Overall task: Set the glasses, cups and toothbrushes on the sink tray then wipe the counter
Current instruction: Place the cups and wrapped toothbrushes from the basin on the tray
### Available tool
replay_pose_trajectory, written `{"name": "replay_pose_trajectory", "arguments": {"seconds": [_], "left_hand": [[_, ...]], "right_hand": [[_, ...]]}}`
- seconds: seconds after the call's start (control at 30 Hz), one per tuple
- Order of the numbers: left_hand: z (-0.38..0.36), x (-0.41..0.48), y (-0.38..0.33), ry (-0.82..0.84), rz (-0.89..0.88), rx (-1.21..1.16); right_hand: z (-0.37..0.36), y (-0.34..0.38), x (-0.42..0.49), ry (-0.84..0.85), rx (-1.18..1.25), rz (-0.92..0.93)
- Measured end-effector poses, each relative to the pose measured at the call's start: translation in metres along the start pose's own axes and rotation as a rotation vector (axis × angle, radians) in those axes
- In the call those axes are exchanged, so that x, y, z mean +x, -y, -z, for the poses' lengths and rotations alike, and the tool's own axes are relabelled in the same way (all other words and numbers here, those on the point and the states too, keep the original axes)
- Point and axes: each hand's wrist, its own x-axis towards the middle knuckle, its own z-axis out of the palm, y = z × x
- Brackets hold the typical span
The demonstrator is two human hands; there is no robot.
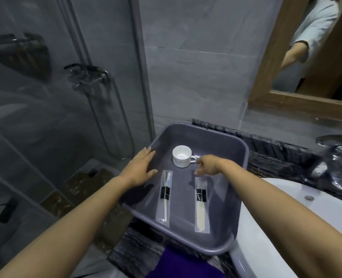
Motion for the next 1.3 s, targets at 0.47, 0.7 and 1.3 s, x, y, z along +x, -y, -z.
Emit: {"name": "replay_pose_trajectory", "arguments": {"seconds": [0.47,0.7,1.3], "left_hand": [[-0.019,0.009,0.010,-0.131,-0.064,0.144],[-0.018,0.009,0.005,-0.185,-0.027,0.021],[-0.024,0.045,-0.045,-0.137,0.074,-1.123]], "right_hand": [[-0.026,-0.024,0.096,-0.226,0.521,-0.018],[-0.020,-0.025,0.091,-0.215,0.661,0.141],[0.024,-0.017,0.020,-0.119,0.936,0.533]]}}
